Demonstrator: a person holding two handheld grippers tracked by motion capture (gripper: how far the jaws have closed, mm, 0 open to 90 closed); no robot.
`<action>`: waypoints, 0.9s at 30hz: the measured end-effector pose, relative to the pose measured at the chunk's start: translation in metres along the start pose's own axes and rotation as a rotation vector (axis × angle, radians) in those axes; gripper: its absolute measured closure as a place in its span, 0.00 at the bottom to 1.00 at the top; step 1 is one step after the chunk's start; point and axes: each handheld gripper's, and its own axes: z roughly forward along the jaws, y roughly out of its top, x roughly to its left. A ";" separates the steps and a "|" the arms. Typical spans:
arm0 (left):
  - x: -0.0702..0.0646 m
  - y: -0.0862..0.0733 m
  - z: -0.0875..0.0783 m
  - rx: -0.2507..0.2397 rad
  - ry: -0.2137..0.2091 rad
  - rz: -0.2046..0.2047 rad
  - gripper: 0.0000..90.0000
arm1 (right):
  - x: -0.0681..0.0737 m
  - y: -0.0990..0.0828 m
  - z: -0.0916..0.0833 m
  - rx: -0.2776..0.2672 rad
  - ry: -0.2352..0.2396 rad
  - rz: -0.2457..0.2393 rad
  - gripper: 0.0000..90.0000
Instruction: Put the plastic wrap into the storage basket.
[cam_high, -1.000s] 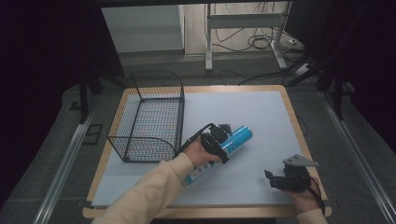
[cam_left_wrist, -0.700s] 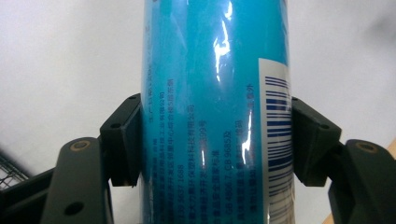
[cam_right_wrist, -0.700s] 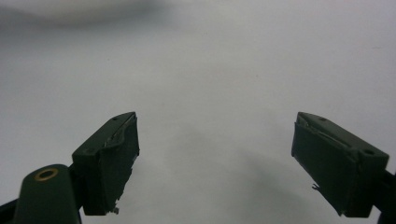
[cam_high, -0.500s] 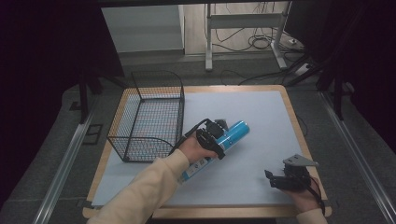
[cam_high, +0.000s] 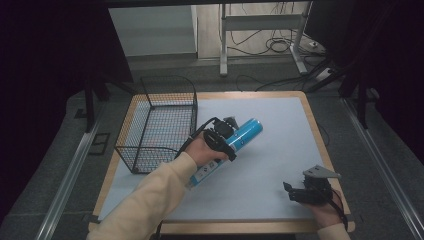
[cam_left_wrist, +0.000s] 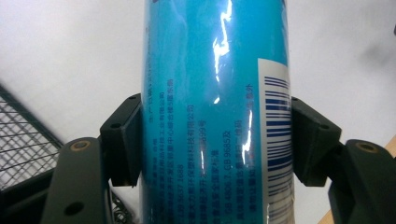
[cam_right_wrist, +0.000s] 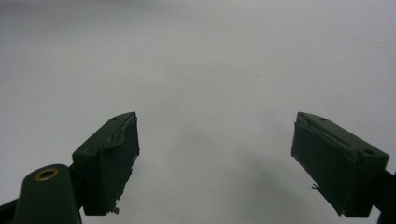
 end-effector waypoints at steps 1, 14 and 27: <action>0.000 0.001 -0.002 -0.009 0.000 -0.009 0.35 | 0.000 0.000 0.000 0.000 0.000 0.000 0.17; 0.009 0.009 -0.028 -0.049 0.014 -0.008 0.35 | -0.001 0.000 -0.001 -0.002 -0.002 0.010 0.17; 0.014 0.014 -0.045 -0.082 0.027 -0.021 0.35 | -0.001 0.000 0.000 -0.006 0.004 0.011 0.17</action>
